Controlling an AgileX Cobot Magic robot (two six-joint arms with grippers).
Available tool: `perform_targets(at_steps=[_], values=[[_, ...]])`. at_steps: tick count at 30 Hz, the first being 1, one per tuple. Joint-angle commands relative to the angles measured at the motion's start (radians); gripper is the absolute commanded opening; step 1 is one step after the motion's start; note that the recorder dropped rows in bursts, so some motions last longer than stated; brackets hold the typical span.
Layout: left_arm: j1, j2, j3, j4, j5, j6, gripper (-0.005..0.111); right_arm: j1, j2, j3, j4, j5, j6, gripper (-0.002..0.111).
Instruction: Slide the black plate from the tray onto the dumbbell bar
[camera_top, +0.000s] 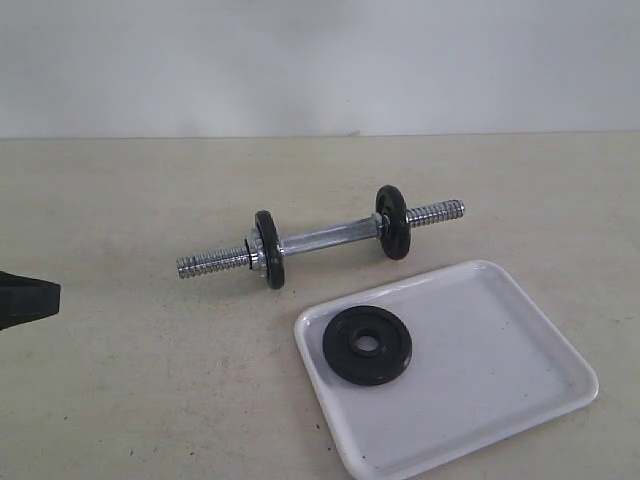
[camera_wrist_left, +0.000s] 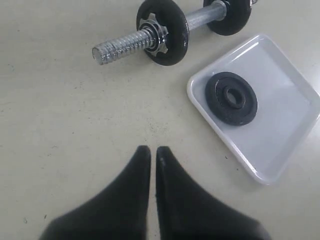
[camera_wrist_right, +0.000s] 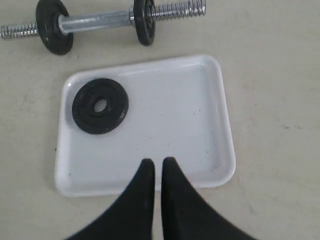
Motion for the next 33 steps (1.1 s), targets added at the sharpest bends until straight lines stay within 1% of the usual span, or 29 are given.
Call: perform_targets(at_steps=[1,3,5,10,13,15,17,20,22,23,25,28,30,31,33], values=[[-0.001,0.002,0.004,-0.015,-0.02,0.013,0.004,0.001,-0.04,0.067,0.051,-0.206,-0.057,0.0],[-0.001,0.002,0.004,-0.015,-0.023,0.013,0.004,0.001,-0.051,0.105,0.053,-0.285,-0.06,0.0],[-0.001,0.002,0.004,-0.013,-0.025,0.013,0.004,0.001,-0.058,0.121,0.053,-0.311,-0.068,0.0],[-0.001,0.002,0.004,-0.014,-0.022,0.013,0.004,0.001,-0.058,0.127,0.053,-0.3,-0.1,0.0],[-0.001,0.002,0.004,-0.051,-0.008,0.013,0.004,0.001,-0.058,0.127,0.053,-0.3,-0.102,0.0],[-0.001,0.002,0.002,-0.066,0.047,0.085,0.004,0.001,-0.058,0.127,0.053,-0.3,-0.102,0.0],[-0.001,0.002,0.002,-0.093,0.101,0.216,0.004,0.001,-0.058,0.127,0.061,-0.3,-0.102,0.0],[-0.001,0.002,0.002,-0.211,0.108,0.343,0.004,0.001,-0.058,0.127,0.074,-0.3,-0.102,0.0],[-0.001,0.002,-0.005,-0.288,0.167,0.529,0.004,0.001,-0.058,0.127,0.074,-0.3,-0.102,0.0],[-0.001,0.006,-0.01,-0.302,0.199,0.586,0.004,0.001,-0.058,0.127,0.074,-0.3,-0.102,0.0],[-0.001,0.02,-0.06,-0.332,0.287,0.683,0.004,0.001,-0.058,0.127,0.09,-0.3,-0.102,0.0],[-0.001,0.041,-0.146,-0.34,0.298,0.686,0.004,0.001,-0.058,0.127,0.098,-0.298,-0.102,0.0],[-0.014,0.061,-0.212,-0.348,0.265,0.686,0.004,0.001,-0.058,0.127,0.098,-0.292,-0.102,0.0],[-0.045,0.077,-0.253,-0.349,0.209,0.686,0.004,0.001,-0.058,0.127,0.103,-0.291,-0.102,0.0],[-0.083,0.097,-0.297,-0.347,0.145,0.686,0.004,0.001,-0.058,0.127,0.106,-0.29,-0.102,0.0]])
